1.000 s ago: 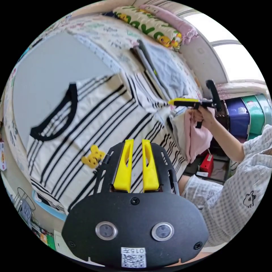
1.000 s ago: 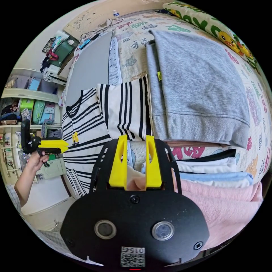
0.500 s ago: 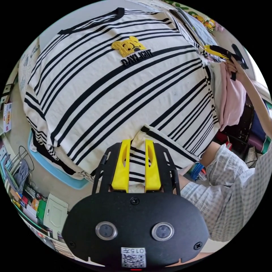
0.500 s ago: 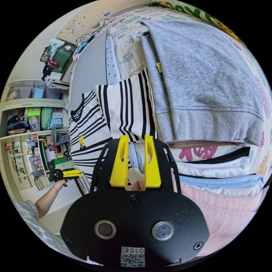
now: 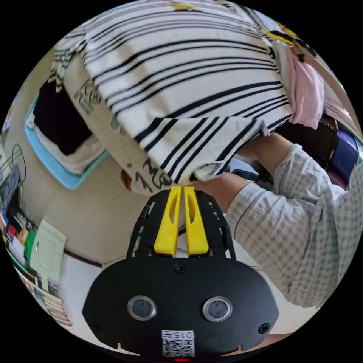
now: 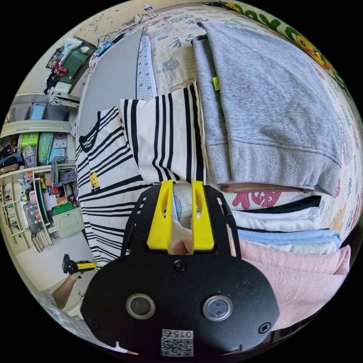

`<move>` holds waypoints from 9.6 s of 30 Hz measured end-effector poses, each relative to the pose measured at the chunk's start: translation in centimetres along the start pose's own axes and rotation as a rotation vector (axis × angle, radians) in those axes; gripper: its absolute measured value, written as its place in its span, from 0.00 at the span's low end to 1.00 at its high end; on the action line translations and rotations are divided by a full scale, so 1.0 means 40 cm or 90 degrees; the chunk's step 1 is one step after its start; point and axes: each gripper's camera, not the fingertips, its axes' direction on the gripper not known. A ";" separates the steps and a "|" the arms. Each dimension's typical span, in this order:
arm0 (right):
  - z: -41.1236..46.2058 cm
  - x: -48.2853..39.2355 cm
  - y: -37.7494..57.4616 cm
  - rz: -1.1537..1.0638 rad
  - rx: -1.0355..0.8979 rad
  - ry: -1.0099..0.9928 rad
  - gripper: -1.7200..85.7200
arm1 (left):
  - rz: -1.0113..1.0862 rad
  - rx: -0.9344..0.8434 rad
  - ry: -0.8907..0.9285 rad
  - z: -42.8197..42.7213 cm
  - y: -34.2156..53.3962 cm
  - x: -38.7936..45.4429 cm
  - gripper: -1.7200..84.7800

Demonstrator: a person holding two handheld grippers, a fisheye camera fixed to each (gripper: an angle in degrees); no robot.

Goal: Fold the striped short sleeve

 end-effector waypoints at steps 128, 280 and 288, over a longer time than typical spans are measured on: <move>-0.082 0.204 -0.073 -0.050 -0.050 -0.074 0.12 | 0.226 0.461 0.028 -0.142 -1.656 0.087 0.14; -0.581 -3.164 -1.067 -0.839 -0.229 0.086 0.01 | -0.256 0.869 0.464 -0.984 0.641 -0.641 0.02; -0.661 -2.522 -0.999 -0.628 -0.181 0.128 0.01 | -0.014 0.735 0.296 -1.003 0.481 -0.303 0.03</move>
